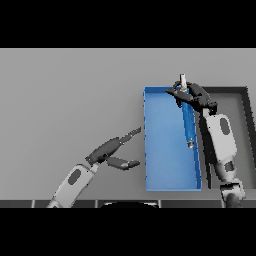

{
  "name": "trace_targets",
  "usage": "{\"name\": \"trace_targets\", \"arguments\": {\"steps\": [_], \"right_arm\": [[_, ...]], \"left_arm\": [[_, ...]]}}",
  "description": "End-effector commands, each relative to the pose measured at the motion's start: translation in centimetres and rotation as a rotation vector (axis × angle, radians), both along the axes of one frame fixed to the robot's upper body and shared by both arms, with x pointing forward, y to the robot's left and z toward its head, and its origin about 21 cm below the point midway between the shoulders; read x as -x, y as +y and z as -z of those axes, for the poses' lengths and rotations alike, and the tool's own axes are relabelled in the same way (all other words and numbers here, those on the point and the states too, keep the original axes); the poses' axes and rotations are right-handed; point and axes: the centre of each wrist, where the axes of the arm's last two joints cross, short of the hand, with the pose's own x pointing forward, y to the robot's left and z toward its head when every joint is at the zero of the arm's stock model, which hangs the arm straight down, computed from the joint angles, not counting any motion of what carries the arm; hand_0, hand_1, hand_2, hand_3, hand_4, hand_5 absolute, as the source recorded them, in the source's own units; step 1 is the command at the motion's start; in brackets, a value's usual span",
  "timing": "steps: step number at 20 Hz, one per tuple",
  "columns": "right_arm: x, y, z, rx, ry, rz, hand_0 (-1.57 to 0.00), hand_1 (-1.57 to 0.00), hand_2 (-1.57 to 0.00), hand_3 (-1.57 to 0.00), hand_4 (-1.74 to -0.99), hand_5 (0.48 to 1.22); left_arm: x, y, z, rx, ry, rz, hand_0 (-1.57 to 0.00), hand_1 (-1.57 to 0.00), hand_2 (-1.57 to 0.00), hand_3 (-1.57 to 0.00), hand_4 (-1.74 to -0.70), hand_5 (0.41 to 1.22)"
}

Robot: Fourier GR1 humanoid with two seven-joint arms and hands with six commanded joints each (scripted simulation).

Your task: Pick up the blue pipe and place it into the blue bin.

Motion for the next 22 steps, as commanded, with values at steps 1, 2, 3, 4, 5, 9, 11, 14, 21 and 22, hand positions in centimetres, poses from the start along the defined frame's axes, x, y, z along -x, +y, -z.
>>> {"name": "trace_targets", "arguments": {"steps": [1, 2, 3, 4, 5, 9, 11, 14, 21, 22], "right_arm": [[0.2, 0.0, 0.8, 0.033, 0.034, 0.007, -1.57, -1.57, -1.57, -0.62, -1.662, 1.221], [0.3, 0.1, 1.9, 0.058, 0.080, 0.017, -1.57, -1.57, -1.57, -0.81, -1.617, 1.199], [0.4, -0.3, 2.7, 0.075, 0.128, 0.033, -1.57, -1.51, -1.45, -0.96, -1.573, 1.188], [0.4, -0.4, 3.5, 0.078, 0.181, 0.050, -1.26, -1.21, -1.16, -0.77, -1.515, 1.176], [0.4, -0.7, 4.4, 0.068, 0.242, 0.067, -1.01, -0.97, -0.93, -0.61, -1.451, 1.146], [0.6, -0.2, 3.6, 0.097, 0.314, -0.037, -0.41, -0.40, -0.38, -0.25, -1.264, 1.108], [1.0, 0.5, 2.9, 0.195, 0.276, -0.096, -0.26, -0.25, -0.24, -0.16, -1.202, 1.013], [1.6, 0.3, 2.8, 0.268, 0.258, -0.127, -0.13, -0.13, -0.12, -0.08, -1.150, 0.914], [1.5, 0.6, 3.3, 0.315, 0.229, -0.155, -0.24, -0.12, -0.05, -0.02, -1.153, 0.777], [1.6, 0.5, 3.2, 0.301, 0.229, -0.173, -0.19, -0.09, -0.04, -0.01, -1.156, 0.790]], "left_arm": [[-0.1, 0.2, 0.1, -0.005, 0.006, -0.007, 0.00, 0.00, 0.00, 0.00, -0.88, 0.481], [-0.3, 0.1, 0.0, -0.014, 0.008, -0.010, 0.00, 0.00, 0.00, 0.00, -0.89, 0.483], [-0.4, 0.2, 0.0, -0.008, 0.004, -0.007, 0.00, 0.00, 0.00, 0.00, -0.89, 0.486], [0.0, 0.1, 0.0, -0.003, 0.001, 0.003, 0.00, 0.00, 0.00, 0.00, -0.88, 0.490], [-0.1, 0.0, -0.2, 0.003, -0.007, 0.006, 0.00, 0.00, 0.00, 0.00, -0.88, 0.493], [-0.2, -0.2, 0.0, -0.004, 0.007, 0.006, 0.00, 0.00, 0.00, 0.00, -0.88, 0.496], [-0.2, -0.2, -0.1, -0.011, 0.002, 0.002, 0.00, 0.00, 0.00, 0.00, -0.88, 0.493], [-0.4, 0.0, -0.1, -0.009, 0.005, -0.004, 0.00, 0.00, 0.00, 0.00, -0.88, 0.488], [-0.1, -0.1, 0.1, -0.005, 0.001, -0.003, 0.00, 0.00, 0.00, 0.00, -0.88, 0.474], [-0.3, -0.2, 0.0, -0.010, 0.004, -0.010, 0.00, 0.00, 0.00, 0.00, -0.88, 0.473]]}}
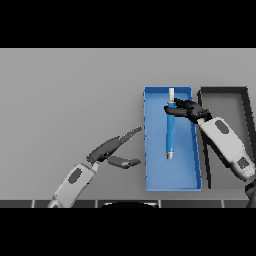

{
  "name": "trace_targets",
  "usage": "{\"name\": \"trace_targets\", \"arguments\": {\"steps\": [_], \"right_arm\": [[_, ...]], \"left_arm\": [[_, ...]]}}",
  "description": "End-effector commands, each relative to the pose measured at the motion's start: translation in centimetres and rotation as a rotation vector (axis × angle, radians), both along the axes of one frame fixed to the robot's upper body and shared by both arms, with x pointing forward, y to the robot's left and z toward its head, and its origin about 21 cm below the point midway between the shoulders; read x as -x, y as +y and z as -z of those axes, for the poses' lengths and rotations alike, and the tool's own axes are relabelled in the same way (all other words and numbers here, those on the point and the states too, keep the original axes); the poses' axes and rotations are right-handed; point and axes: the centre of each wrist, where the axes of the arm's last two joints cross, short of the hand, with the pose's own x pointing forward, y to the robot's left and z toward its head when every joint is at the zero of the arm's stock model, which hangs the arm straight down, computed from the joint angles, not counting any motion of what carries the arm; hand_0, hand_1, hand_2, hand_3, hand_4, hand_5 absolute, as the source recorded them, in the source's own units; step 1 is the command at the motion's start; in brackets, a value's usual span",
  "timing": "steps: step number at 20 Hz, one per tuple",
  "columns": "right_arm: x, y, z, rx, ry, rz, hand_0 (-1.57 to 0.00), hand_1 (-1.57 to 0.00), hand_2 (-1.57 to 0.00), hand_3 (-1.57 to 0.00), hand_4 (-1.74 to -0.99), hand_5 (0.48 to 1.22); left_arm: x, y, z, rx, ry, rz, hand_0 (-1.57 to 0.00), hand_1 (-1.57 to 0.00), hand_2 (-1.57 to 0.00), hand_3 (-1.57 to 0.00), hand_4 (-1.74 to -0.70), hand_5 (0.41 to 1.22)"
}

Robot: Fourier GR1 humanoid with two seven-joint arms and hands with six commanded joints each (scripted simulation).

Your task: Pick up the blue pipe and place it into the blue bin.

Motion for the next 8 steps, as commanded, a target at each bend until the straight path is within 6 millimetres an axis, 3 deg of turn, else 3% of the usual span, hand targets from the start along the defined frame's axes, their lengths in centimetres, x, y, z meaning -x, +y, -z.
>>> {"name": "trace_targets", "arguments": {"steps": [1, 8], "right_arm": [[0.1, -0.3, 0.2, -0.003, 0.007, 0.006, -0.15, -0.07, -0.03, -0.01, -1.160, 0.800], [0.3, 0.3, 0.0, -0.020, 0.002, -0.010, -0.21, -0.10, -0.02, 0.00, -1.152, 0.798]], "left_arm": [[0.3, 0.1, 0.1, 0.008, -0.005, 0.008, 0.00, 0.00, 0.00, 0.00, -0.88, 0.474], [0.5, 1.1, 0.4, -0.001, 0.000, 0.002, 0.00, 0.00, 0.00, 0.00, -0.89, 0.480]]}}
